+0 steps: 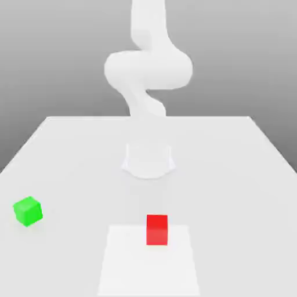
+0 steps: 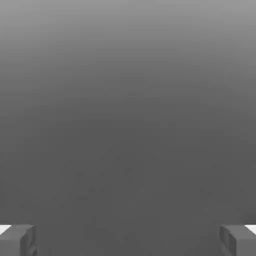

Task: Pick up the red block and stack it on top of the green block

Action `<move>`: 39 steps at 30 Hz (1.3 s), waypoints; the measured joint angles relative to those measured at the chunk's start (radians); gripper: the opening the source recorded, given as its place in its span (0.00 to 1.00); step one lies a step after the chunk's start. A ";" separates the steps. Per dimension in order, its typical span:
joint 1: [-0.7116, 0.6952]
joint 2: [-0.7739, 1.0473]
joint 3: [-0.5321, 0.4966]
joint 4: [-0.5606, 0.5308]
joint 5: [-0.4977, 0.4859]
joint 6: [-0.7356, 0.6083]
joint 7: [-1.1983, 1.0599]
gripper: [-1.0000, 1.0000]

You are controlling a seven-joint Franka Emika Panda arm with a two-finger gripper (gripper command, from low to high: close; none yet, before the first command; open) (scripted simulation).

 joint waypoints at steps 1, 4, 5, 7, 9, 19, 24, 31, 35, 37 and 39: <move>0.001 0.033 0.002 -0.030 0.001 0.025 0.003 0.50; 0.002 0.130 0.009 -0.116 0.005 0.096 0.011 0.50; 0.005 0.162 0.010 -0.144 0.004 0.120 0.014 0.50; 0.007 0.226 0.013 -0.200 0.004 0.166 0.021 0.50; 0.009 0.291 0.017 -0.258 0.006 0.214 0.027 0.50; 0.018 0.710 0.035 -0.519 0.000 0.521 0.066 0.50; 0.035 0.900 0.012 -0.502 -0.025 0.682 0.085 0.50; 0.039 0.936 0.007 -0.497 -0.032 0.712 0.091 0.00; 0.033 0.836 0.017 -0.511 -0.017 0.626 0.080 0.00; 0.033 0.766 0.020 -0.521 -0.007 0.566 0.073 0.00; 0.042 0.694 0.013 -0.532 -0.001 0.504 0.068 0.00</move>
